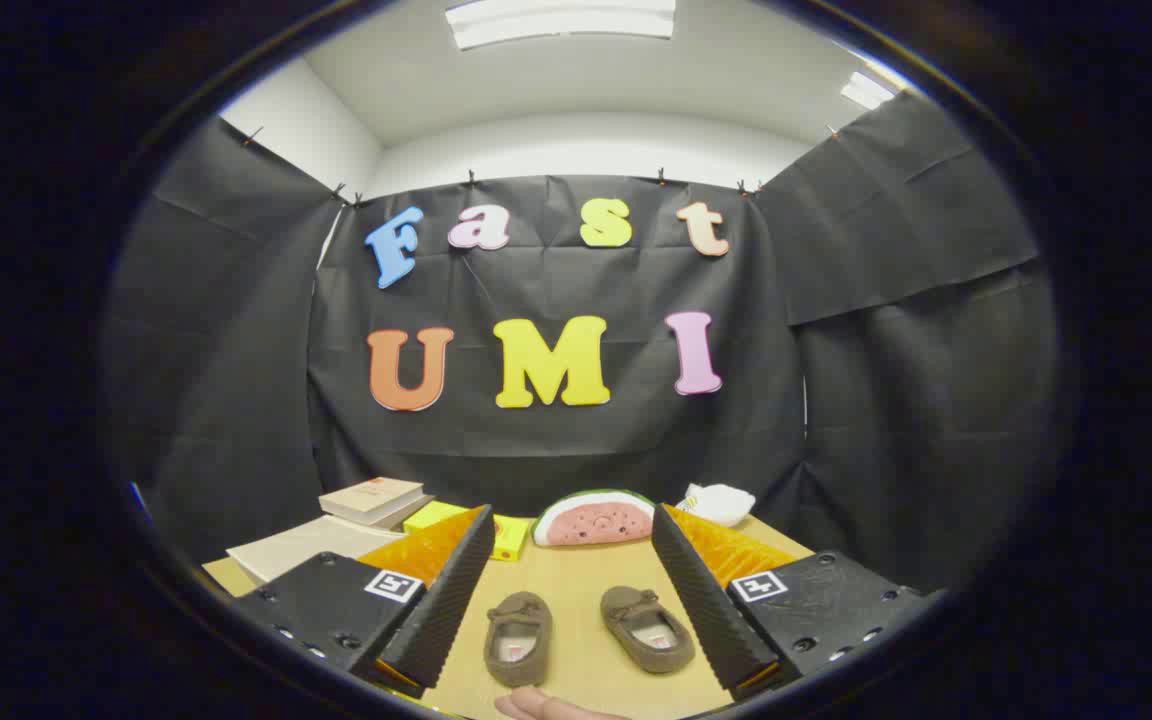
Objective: Open the storage box then place both shoes into the box .Put the left shoe in first, then the right shoe, with the right side of both shoes facing outward in a uniform manner.
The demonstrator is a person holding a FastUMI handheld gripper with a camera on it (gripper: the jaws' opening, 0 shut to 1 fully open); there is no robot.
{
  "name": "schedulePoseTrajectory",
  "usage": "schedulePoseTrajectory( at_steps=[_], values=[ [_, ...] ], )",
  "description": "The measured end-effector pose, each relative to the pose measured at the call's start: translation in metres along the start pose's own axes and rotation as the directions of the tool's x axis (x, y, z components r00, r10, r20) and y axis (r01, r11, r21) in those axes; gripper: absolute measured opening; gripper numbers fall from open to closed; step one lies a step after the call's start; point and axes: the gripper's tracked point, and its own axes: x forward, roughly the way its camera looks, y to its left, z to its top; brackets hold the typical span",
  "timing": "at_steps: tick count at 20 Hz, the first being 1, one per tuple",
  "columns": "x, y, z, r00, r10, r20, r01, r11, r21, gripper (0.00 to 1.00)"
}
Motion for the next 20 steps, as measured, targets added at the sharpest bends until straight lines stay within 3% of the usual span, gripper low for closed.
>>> schedulePoseTrajectory(
  at_steps=[7, 15, 20],
  values=[
    [0.008, -0.01, -0.015, 0.998, -0.033, -0.045, 0.033, 0.999, 0.014, 0.95],
    [0.03, 0.013, -0.044, 0.997, -0.037, -0.072, 0.036, 0.999, -0.022, 0.96],
    [0.049, 0.04, -0.072, 0.993, 0.009, -0.119, -0.011, 1.0, -0.021, 0.96]
  ],
)
